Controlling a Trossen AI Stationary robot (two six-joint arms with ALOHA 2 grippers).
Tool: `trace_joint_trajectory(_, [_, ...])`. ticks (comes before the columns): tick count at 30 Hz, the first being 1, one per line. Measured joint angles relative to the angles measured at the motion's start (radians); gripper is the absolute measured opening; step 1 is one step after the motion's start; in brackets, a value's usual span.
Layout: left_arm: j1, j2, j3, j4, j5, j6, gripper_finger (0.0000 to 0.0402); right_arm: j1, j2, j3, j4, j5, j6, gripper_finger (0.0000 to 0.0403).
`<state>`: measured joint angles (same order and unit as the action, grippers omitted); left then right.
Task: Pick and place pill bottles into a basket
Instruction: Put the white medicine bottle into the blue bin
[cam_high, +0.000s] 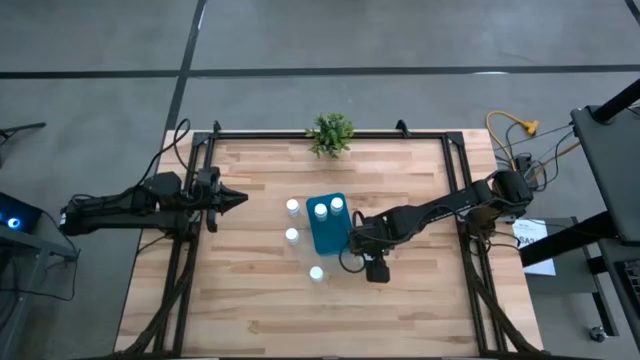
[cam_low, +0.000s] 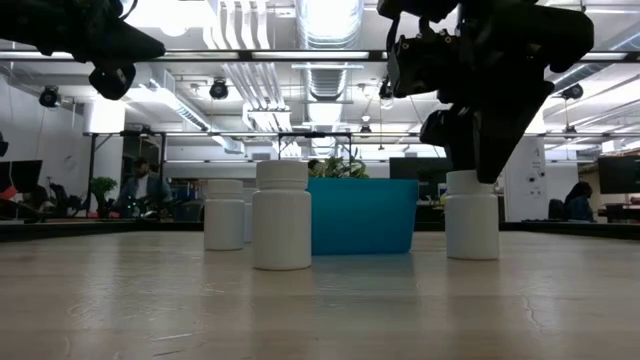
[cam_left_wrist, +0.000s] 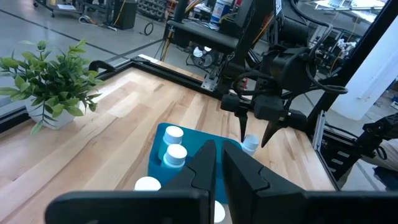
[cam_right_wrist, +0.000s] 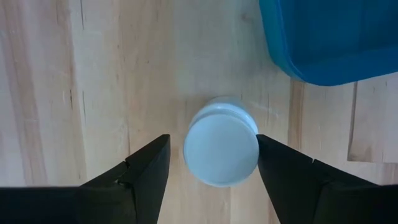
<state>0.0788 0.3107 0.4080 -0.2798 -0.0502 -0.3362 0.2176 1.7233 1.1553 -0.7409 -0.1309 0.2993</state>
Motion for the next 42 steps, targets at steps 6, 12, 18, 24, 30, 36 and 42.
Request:
trace_joint_trajectory(6, [0.000,0.000,0.000,0.000,0.000,0.000,0.0008,0.000,0.000,-0.006,0.024,0.018,-0.006,0.0226])
trace_joint_trajectory(12, [0.000,0.000,0.000,0.000,0.000,0.000,0.0008,0.000,0.000,-0.015,0.027,0.019,-0.003,0.0223])
trace_joint_trajectory(18, [0.000,0.000,0.000,0.000,0.000,0.000,0.0008,0.000,0.000,-0.027,0.052,0.019,-0.003,0.0202])
trace_joint_trajectory(24, [0.000,0.000,0.000,0.000,0.000,0.000,0.0008,-0.001,0.000,-0.030,0.060,0.018,-0.004,0.0151])
trace_joint_trajectory(30, [0.000,0.000,0.000,0.000,-0.003,0.001,0.0008,-0.001,0.000,-0.031,0.072,0.001,-0.010,0.0149])
trace_joint_trajectory(36, [0.000,0.000,0.000,0.000,-0.006,0.001,0.0008,-0.002,0.000,-0.031,0.068,-0.001,-0.011,0.0149])
trace_joint_trajectory(42, [0.000,0.000,0.000,0.000,-0.008,0.001,0.0008,-0.002,0.002,-0.008,0.022,-0.001,-0.008,0.0149])
